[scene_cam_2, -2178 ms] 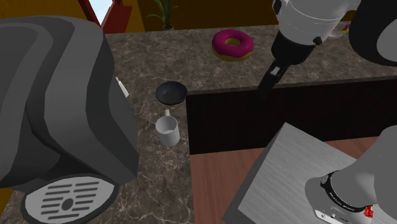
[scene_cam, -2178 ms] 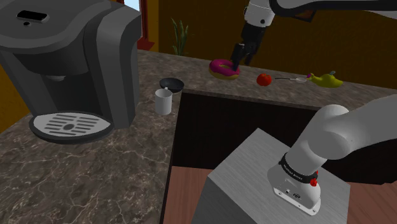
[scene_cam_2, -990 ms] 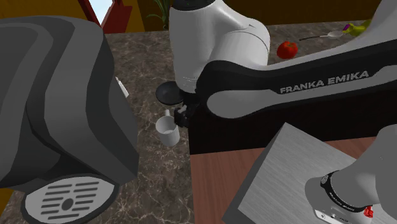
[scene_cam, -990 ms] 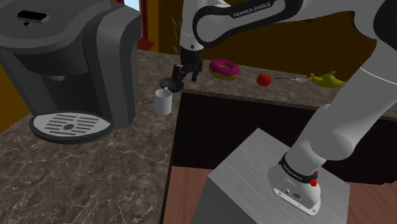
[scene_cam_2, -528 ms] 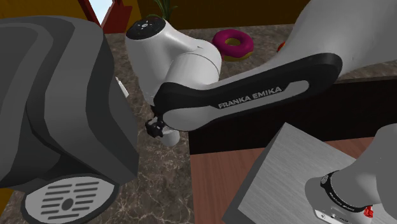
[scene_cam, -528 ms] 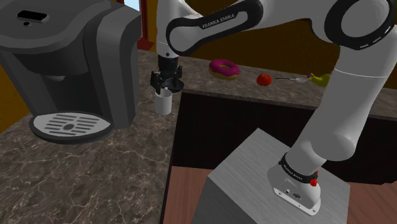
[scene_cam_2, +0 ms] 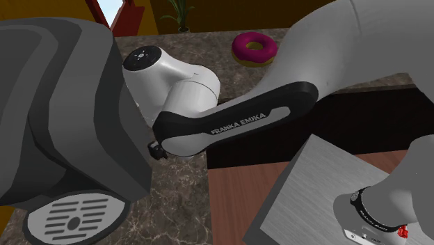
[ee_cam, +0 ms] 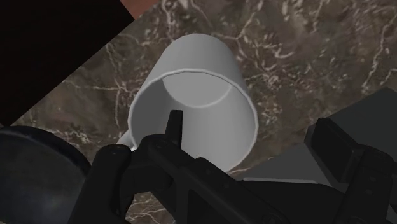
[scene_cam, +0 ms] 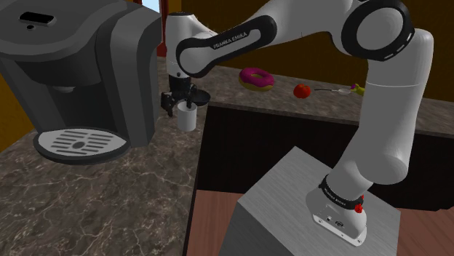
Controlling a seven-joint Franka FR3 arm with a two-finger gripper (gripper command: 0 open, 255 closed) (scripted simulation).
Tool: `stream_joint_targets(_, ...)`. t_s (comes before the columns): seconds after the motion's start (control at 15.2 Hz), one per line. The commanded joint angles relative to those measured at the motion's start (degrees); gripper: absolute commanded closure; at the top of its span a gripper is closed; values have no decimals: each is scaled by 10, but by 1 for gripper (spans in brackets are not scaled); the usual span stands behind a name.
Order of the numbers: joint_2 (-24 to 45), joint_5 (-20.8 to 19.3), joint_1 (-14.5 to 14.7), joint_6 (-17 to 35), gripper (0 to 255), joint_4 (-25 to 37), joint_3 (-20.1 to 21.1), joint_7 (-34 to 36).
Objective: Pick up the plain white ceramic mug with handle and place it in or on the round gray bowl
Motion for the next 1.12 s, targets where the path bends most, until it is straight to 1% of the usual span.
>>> stream_joint_targets(0.0,7,-3,1,14,0,-7,-1,2)
stream_joint_targets(0.13,13,-5,1,24,0,-11,-2,4)
stream_joint_targets(0.59,13,-5,1,24,0,-11,-2,4)
stream_joint_targets(0.66,13,-5,1,24,255,-11,-2,4)
stream_joint_targets(1.06,13,-5,1,24,255,-11,-2,4)
